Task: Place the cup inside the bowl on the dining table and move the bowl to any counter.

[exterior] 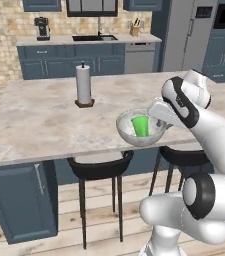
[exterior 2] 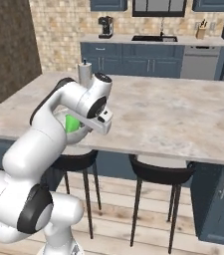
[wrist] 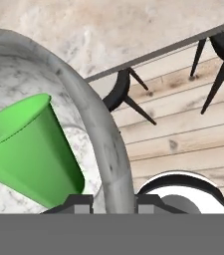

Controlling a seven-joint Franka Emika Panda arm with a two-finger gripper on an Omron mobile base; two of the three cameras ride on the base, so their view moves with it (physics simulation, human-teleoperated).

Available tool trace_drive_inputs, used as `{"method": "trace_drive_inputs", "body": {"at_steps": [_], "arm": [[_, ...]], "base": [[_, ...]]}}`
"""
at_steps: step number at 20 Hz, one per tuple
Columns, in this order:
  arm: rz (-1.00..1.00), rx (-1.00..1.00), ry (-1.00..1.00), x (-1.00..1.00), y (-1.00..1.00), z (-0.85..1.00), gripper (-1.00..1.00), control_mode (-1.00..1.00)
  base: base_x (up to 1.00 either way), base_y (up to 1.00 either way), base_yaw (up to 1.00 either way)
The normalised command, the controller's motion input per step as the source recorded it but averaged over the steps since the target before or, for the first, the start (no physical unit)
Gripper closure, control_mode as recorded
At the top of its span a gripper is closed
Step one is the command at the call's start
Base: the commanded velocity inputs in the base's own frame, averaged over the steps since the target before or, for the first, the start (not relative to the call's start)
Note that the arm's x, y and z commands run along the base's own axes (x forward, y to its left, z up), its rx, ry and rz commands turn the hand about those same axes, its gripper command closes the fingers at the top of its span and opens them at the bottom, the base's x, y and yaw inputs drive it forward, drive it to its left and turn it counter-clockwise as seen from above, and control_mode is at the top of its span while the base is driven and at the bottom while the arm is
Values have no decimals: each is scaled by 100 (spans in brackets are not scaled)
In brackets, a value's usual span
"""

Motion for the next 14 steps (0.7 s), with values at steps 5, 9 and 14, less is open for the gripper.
{"method": "trace_drive_inputs", "body": {"at_steps": [5,9,14], "arm": [[0,0,0,0,0,0,100,100],[0,0,0,0,0,0,100,100],[0,0,0,0,0,0,100,100]], "base": [[0,82,-9],[2,77,-18],[1,88,-15]]}}
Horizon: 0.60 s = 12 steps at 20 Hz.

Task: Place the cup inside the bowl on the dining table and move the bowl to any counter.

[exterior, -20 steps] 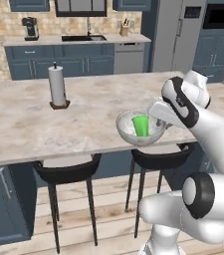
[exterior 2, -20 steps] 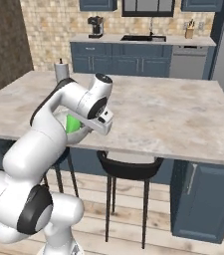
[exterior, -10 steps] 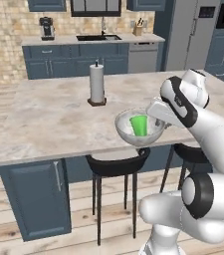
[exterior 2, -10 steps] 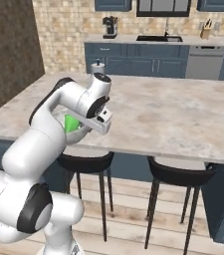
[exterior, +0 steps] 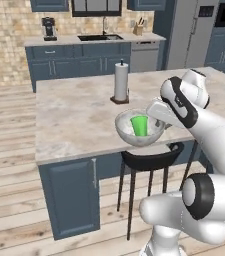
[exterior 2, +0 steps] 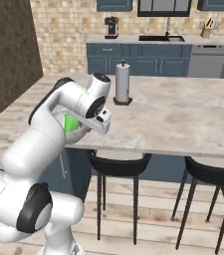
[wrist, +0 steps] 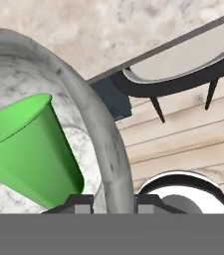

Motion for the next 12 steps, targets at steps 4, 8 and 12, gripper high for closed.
{"method": "trace_drive_inputs", "body": {"at_steps": [4,8,12], "arm": [[0,0,0,0,0,0,100,100],[0,0,0,0,0,0,100,100],[0,0,0,0,0,0,100,100]], "base": [[0,91,-14],[3,88,-12],[13,93,-11]]}}
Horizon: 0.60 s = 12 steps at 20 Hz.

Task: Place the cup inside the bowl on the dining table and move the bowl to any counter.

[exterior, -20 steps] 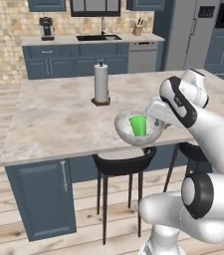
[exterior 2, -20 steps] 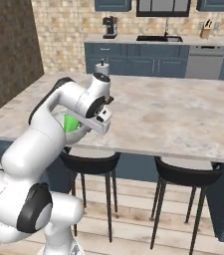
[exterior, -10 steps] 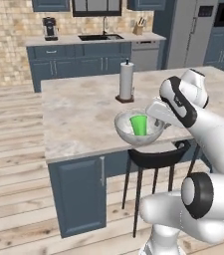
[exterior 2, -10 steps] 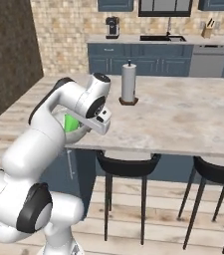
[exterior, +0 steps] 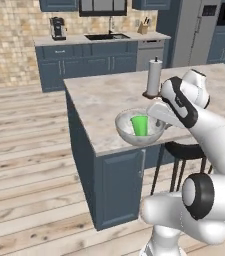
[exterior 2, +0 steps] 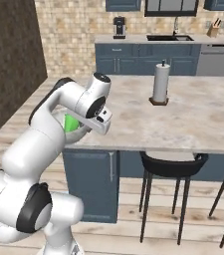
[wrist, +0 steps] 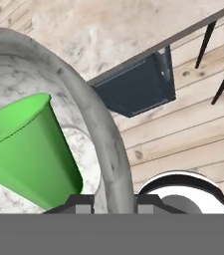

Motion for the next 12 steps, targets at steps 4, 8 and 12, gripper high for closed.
{"method": "trace_drive_inputs", "body": {"at_steps": [4,8,12], "arm": [[0,0,0,0,0,0,100,100],[0,0,0,0,0,0,100,100],[0,0,0,0,0,0,100,100]], "base": [[29,89,-11],[33,95,-11],[51,100,-11]]}}
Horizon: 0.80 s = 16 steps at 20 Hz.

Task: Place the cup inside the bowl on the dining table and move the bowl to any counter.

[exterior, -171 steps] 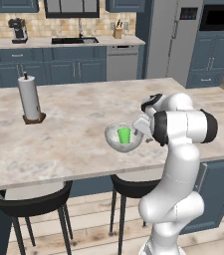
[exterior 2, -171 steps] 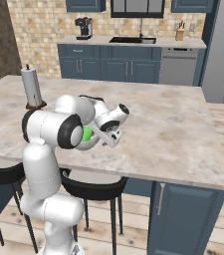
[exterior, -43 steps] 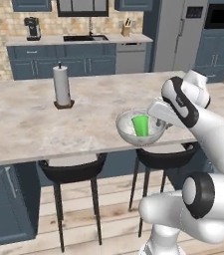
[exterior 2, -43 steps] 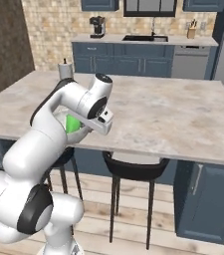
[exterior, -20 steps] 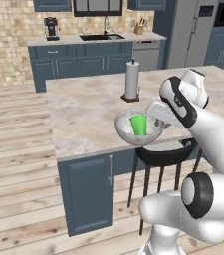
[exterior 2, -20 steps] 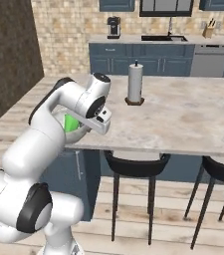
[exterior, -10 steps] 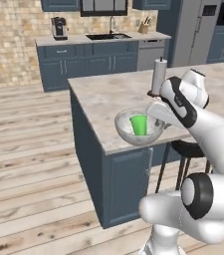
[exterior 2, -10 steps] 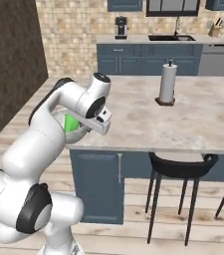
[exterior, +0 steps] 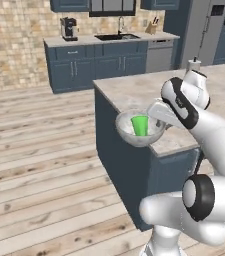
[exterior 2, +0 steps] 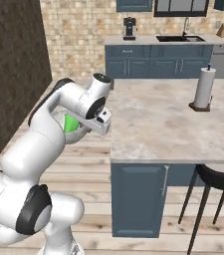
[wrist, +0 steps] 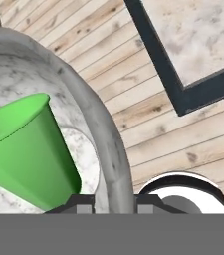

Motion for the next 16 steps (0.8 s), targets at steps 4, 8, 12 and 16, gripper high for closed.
{"method": "trace_drive_inputs", "body": {"at_steps": [4,8,12,16], "arm": [[0,0,0,0,0,0,100,100],[0,0,0,0,0,0,100,100],[0,0,0,0,0,0,100,100],[0,0,0,0,0,0,100,100]], "base": [[74,100,-13],[85,100,-14],[95,95,-14],[98,90,-14]]}}
